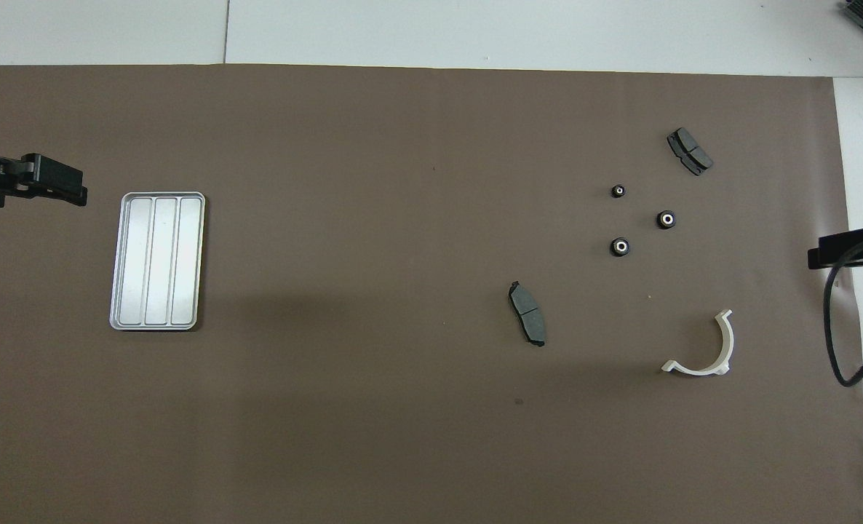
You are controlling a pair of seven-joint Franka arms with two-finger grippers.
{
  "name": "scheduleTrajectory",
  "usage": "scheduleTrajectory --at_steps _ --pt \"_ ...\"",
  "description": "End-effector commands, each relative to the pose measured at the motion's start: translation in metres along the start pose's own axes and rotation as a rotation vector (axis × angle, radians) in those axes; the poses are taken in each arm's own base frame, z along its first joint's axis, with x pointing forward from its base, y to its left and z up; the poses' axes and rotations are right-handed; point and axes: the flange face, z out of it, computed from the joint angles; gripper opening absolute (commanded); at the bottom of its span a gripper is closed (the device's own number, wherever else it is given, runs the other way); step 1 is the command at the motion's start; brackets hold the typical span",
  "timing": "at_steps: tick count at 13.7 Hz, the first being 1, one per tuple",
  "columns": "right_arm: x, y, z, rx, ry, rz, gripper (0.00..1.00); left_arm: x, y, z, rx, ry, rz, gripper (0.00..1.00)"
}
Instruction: Place bearing gear from tray to pile
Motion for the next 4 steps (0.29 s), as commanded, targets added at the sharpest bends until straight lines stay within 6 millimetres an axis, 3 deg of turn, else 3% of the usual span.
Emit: scheduleTrajectory --at_steps 1,4 --pt "0.0017 -0.0056 -0.0056 -0.005 0.013 0.015 1.0 -0.0069 -0.0035 -0.0021 -0.01 0.022 0.011 1.0" --pt "-0.0009 -0.0076 -0.0047 -0.009 -0.006 0.012 1.0 -0.0073 -0.0017 -0.0017 -0.01 0.017 0.011 1.0"
